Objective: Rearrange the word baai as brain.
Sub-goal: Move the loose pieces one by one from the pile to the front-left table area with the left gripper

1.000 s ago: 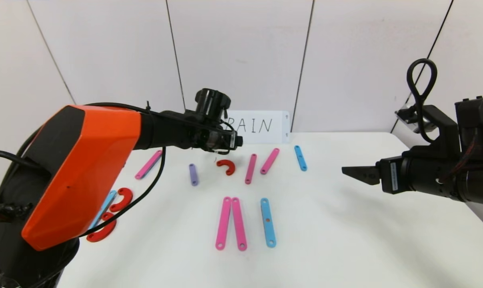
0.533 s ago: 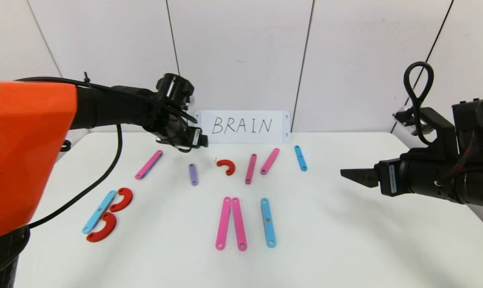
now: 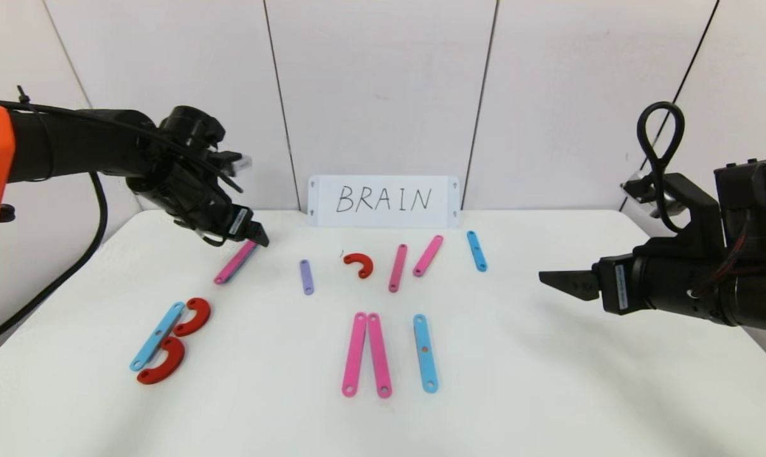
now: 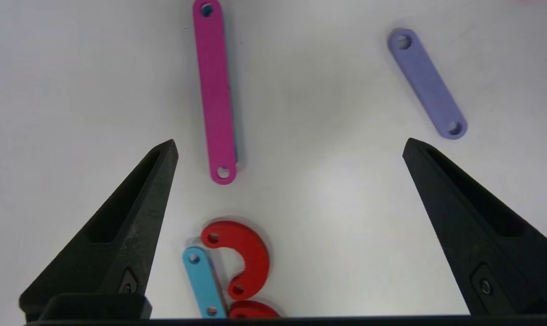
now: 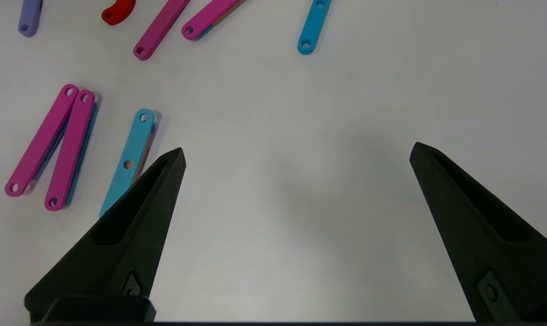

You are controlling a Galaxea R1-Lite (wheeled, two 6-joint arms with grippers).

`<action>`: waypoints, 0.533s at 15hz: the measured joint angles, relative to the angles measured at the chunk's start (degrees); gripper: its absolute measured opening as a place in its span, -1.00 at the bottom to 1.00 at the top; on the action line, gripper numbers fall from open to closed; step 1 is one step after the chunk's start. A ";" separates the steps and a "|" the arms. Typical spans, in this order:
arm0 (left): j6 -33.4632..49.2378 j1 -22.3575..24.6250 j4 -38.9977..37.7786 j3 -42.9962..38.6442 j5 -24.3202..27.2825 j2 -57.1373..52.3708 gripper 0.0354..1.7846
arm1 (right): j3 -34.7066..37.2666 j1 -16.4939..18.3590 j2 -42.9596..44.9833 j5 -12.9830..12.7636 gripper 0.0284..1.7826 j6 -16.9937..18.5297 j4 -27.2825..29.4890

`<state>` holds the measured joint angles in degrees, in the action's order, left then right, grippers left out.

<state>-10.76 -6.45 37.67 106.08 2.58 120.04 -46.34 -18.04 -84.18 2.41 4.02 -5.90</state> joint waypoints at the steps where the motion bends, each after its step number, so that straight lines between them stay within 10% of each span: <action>1: -1.28 1.33 -0.29 -0.27 0.11 0.13 0.95 | 0.01 -0.01 -0.02 -0.02 0.94 -0.06 -0.02; 8: -0.91 5.41 -6.30 -0.07 0.61 6.95 0.95 | 0.30 -0.28 -0.30 -0.07 0.94 -0.37 -0.05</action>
<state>-11.68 -1.04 31.37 106.01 3.19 126.99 -46.03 -18.32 -84.48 2.34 3.66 -5.95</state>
